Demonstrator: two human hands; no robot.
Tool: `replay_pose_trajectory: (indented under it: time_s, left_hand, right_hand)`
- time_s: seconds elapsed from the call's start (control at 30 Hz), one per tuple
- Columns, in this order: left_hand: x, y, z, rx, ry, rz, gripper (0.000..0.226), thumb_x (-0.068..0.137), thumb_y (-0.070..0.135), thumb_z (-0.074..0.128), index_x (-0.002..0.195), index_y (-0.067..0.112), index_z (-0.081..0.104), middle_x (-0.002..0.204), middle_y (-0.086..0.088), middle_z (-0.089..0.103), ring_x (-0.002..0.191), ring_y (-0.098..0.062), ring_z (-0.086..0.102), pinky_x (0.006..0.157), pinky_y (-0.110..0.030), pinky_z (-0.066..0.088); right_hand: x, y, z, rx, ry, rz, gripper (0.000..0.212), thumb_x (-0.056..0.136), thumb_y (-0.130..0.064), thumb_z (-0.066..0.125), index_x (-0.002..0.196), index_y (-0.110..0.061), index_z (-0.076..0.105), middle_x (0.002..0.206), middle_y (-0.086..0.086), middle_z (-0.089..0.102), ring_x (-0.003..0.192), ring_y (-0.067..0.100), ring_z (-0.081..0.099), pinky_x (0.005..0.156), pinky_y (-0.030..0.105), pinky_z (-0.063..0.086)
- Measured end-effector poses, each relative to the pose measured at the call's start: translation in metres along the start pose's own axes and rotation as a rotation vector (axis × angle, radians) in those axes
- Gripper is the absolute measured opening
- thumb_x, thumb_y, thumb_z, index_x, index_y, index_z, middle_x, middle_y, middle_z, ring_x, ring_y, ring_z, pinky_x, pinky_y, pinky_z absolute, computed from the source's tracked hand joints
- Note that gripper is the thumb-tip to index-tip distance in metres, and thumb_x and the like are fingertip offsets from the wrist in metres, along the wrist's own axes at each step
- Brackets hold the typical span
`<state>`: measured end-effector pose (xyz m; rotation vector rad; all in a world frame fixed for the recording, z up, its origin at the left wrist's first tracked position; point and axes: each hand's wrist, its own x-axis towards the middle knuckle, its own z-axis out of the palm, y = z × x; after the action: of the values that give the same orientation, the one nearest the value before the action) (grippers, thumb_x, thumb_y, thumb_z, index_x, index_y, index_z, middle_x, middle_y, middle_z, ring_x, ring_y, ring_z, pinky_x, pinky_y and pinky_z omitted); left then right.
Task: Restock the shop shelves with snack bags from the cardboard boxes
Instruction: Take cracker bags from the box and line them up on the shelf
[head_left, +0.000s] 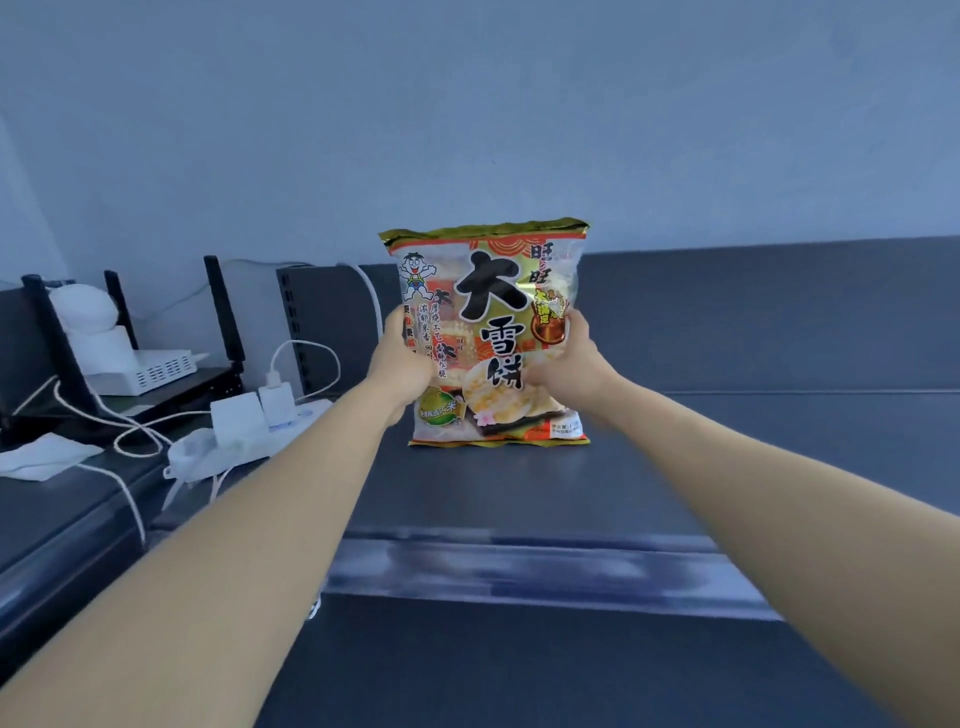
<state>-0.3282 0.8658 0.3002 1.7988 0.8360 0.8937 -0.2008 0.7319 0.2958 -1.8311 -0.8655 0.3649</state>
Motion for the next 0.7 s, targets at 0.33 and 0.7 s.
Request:
replay_pose_trajectory:
  time_s: [0.33, 0.7]
  left_hand:
    - [0.042, -0.014, 0.005, 0.037, 0.028, 0.035, 0.078, 0.087, -0.007, 0.056, 0.146, 0.028, 0.020, 0.125, -0.003, 0.055, 0.110, -0.022, 0.057, 0.072, -0.031, 0.054]
    - [0.033, -0.005, 0.005, 0.261, -0.024, 0.018, 0.052, 0.091, -0.004, 0.054, 0.139, 0.007, 0.038, 0.137, -0.013, 0.048, 0.107, -0.021, 0.050, 0.083, -0.030, 0.044]
  right_hand:
    - [0.041, 0.005, 0.014, 0.029, 0.033, 0.007, 0.094, 0.082, -0.007, 0.062, 0.150, -0.032, 0.003, 0.148, 0.006, 0.032, 0.119, 0.029, 0.048, 0.089, 0.040, 0.048]
    - [0.035, 0.012, 0.010, -0.153, 0.028, -0.020, 0.075, 0.085, -0.014, 0.056, 0.149, -0.021, 0.016, 0.138, 0.012, 0.044, 0.117, 0.032, 0.052, 0.091, 0.041, 0.049]
